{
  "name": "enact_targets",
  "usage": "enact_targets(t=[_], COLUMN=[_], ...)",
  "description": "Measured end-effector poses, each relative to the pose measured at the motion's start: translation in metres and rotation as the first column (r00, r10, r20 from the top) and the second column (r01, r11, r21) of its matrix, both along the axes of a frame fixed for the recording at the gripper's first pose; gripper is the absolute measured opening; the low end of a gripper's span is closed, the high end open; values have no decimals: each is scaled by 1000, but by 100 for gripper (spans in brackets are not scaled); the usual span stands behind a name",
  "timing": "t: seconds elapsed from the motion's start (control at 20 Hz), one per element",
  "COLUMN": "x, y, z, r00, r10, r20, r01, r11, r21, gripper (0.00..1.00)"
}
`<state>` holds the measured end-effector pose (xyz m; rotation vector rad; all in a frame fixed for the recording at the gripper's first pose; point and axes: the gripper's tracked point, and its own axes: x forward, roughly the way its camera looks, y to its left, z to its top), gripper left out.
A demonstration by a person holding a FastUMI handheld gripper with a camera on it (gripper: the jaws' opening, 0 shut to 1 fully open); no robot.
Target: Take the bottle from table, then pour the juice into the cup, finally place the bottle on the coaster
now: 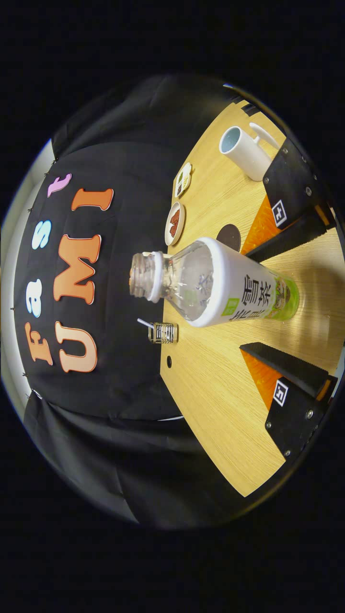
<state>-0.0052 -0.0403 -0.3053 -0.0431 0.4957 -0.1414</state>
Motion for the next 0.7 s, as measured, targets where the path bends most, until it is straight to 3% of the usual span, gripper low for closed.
enact_targets(t=[0.1, 0.2, 0.25, 0.35, 0.45, 0.7], x=[2, 0, 2, 2, 2, 4], y=[-4, -3, -1, -1, -8, -30], z=[-2, 2, 0, -1, 10, 47], r00=[1000, 999, 999, 999, 998, 987], r10=[-11, -1, 4, 10, -11, -103], r20=[12, 39, 41, 39, 55, 124], r01=[11, 1, -5, -11, 9, 82], r11=[1000, 1000, 1000, 1000, 1000, 983], r21=[-10, -6, 13, 25, 27, 162], gripper=[96, 81, 64, 55, 54, 54])
